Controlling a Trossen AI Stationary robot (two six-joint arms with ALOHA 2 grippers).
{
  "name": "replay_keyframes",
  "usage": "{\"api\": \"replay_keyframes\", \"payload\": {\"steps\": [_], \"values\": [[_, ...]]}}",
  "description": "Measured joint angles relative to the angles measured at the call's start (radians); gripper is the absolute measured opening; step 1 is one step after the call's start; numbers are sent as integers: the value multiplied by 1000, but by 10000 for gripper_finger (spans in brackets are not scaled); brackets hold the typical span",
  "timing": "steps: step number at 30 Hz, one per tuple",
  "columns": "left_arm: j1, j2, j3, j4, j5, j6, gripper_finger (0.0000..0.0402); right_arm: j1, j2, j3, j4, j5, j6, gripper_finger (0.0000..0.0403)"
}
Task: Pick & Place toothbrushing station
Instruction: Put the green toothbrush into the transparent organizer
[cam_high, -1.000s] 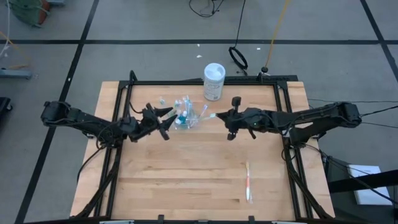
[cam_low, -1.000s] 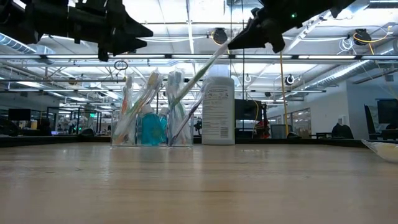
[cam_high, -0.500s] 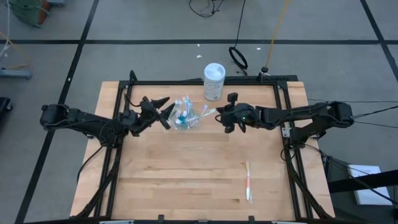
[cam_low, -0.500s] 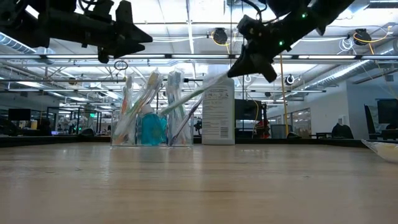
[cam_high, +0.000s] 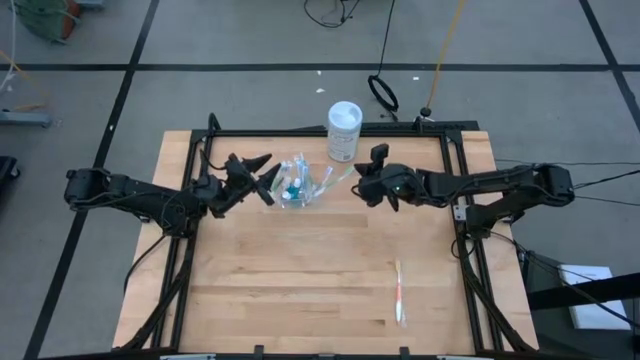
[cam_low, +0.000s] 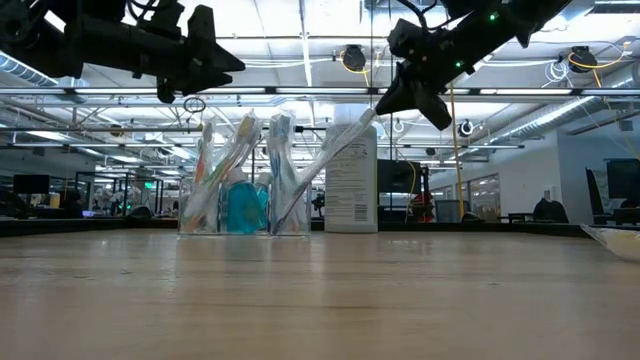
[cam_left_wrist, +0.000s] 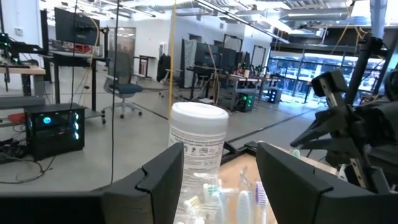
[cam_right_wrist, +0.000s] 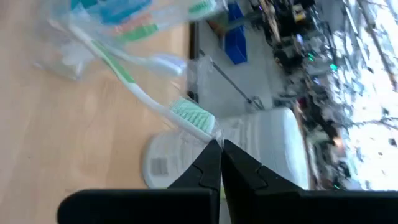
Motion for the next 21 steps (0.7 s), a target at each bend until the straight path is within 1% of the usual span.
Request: {"api": "replay_keyframes", "payload": {"steps": [1,4,5,6,8,12,14,16,20,21], "values": [[-3,0,0,-1,0,-4,209,-3,0,0,5,-31,4,0],[-8,0,0,-6,1,-9,209,-19,12,0,35,-173,30,0],[-12,0,0,-10,1,-14,209,-22,21,0,55,-202,38,0],[-13,0,0,-15,1,-24,209,-25,30,0,73,-214,45,0],[-21,0,0,-15,2,-40,209,-30,48,0,120,-206,29,0],[-34,0,0,-15,2,-44,209,-31,59,0,174,-110,-64,0],[-37,0,0,-14,2,-40,209,-35,56,0,195,-108,-65,0],[-38,0,0,-15,2,-25,209,-41,57,0,194,-143,-42,0],[-38,0,0,-14,2,-22,209,-53,66,0,202,-286,9,0],[-38,0,0,-14,2,-25,209,-54,82,0,217,-305,21,0]]}}
